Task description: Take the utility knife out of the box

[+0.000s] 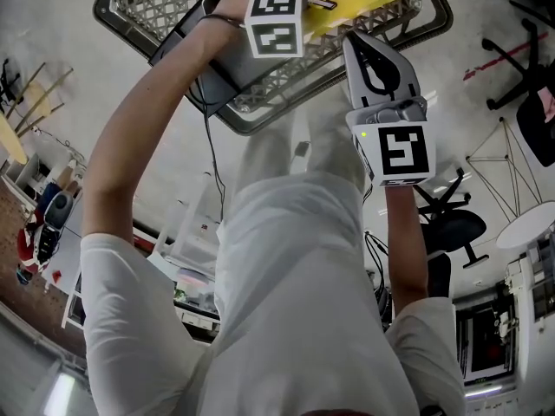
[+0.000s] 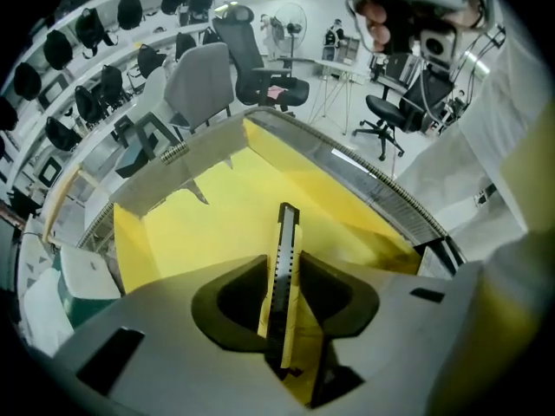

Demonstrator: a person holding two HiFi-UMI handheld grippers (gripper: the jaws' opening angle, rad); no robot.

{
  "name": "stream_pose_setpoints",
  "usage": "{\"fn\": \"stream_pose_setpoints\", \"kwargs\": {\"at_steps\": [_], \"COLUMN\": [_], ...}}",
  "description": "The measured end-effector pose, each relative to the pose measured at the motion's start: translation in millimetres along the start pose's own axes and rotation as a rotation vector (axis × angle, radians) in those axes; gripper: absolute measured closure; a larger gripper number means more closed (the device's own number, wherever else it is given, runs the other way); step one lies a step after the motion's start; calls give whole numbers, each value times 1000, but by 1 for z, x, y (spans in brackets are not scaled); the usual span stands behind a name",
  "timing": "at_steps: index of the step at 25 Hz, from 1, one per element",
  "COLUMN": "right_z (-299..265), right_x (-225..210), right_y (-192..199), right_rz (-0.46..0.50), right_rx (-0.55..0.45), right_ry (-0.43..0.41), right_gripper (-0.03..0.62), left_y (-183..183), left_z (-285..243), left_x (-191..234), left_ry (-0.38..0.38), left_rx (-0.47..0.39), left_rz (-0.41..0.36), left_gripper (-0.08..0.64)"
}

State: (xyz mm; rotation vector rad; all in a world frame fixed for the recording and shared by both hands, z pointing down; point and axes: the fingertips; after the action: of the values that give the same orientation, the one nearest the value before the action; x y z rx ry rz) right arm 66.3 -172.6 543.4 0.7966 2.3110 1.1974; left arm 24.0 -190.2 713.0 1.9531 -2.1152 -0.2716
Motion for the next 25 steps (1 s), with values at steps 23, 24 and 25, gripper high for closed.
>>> {"fn": "stream_pose_setpoints", "kwargs": {"at_steps": [23, 24, 25], "right_z": [61, 66, 70], "right_x": [26, 27, 29], "right_y": [-30, -31, -34], "right_rz": [27, 27, 27], "right_rx": [-75, -80, -84], "right_ry": [84, 89, 95], "right_gripper": [594, 594, 594], "left_y": [-40, -43, -46], "left_z": [99, 108, 117], "left_x": [18, 18, 17], "left_ry": [-235, -246, -256], "left_rx": [-269, -283, -298], "left_rz": [286, 295, 305], "left_gripper": [449, 449, 449]}}
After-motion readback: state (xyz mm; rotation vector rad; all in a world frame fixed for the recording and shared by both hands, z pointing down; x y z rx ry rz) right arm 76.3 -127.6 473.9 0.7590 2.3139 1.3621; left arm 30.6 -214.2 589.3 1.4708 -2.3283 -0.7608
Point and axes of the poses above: the fingertips, and each gripper's own axes: z backward along the fingers, x to its left, y out of its underside, and after that the axes turned 8 degrees about z, right-handed
